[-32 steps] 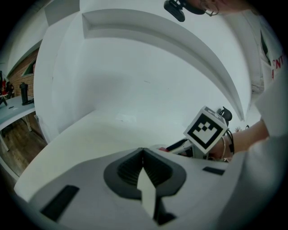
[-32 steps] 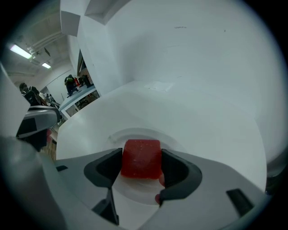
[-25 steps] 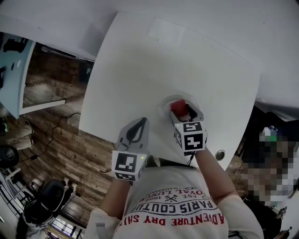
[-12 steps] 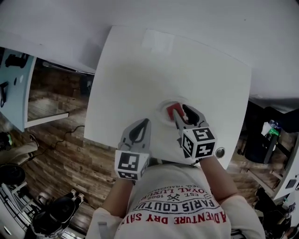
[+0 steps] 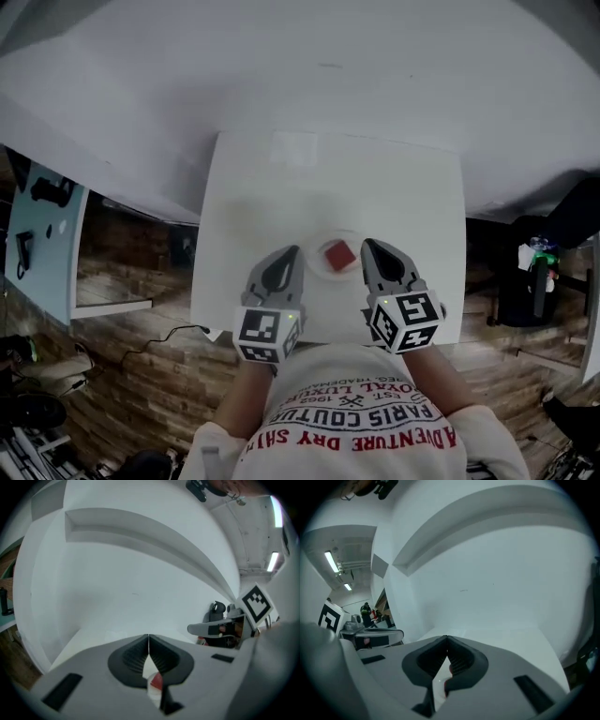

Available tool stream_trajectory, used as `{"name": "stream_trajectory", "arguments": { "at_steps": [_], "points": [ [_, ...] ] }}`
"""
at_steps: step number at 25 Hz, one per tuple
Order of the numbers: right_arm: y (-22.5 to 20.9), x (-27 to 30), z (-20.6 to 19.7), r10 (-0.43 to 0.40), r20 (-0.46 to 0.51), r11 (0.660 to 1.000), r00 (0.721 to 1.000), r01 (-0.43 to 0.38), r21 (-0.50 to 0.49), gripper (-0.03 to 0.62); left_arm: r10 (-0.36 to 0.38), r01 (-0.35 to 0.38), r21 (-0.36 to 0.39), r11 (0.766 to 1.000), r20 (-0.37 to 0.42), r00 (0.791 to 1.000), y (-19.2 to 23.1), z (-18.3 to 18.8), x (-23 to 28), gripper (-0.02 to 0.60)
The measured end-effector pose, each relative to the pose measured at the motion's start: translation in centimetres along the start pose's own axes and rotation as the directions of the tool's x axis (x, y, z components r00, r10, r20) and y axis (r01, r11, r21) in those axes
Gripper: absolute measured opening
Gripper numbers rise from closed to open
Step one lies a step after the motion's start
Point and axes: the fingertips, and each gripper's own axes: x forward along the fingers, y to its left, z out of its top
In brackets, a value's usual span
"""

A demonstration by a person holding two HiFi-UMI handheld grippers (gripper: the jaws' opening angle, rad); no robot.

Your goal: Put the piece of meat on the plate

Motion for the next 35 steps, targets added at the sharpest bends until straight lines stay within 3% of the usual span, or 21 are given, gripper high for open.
{"name": "stream_trajectory", "arguments": {
  "at_steps": [4,7,11,25,35],
  "points": [
    [0.5,-2.6,3.7,-0.072,0.155,0.996,0.985,0.079,-0.038,0.012,-0.023,0.018,0.064,0.998,0.085,0.996,0.5,3.8,-0.9,0.008],
    [1.3,-4.5,5.1,-0.107,0.213,0.988,0.971,0.127,-0.086,0.012,-0.041,0.032,0.084,0.996,0.109,0.993,0.2,4.9,-2.2,0.008],
    [1.9,-5.9,6.1,-0.152,0.264,0.981,0.953,0.178,-0.077,0.012,-0.083,0.067,0.117,0.991,0.139,0.987,-0.1,6.2,-3.3,0.008],
    [4.2,-7.0,5.2,-0.241,0.266,0.956,0.933,0.275,-0.099,0.012,-0.145,0.118,0.150,0.982,0.190,0.971,0.9,7.6,-5.5,0.008],
    [5.2,-7.1,4.3,-0.264,0.247,0.949,0.932,0.296,-0.105,0.012,-0.163,0.139,0.149,0.979,0.169,0.972,1.4,6.6,-5.9,0.008]
  ]
}}
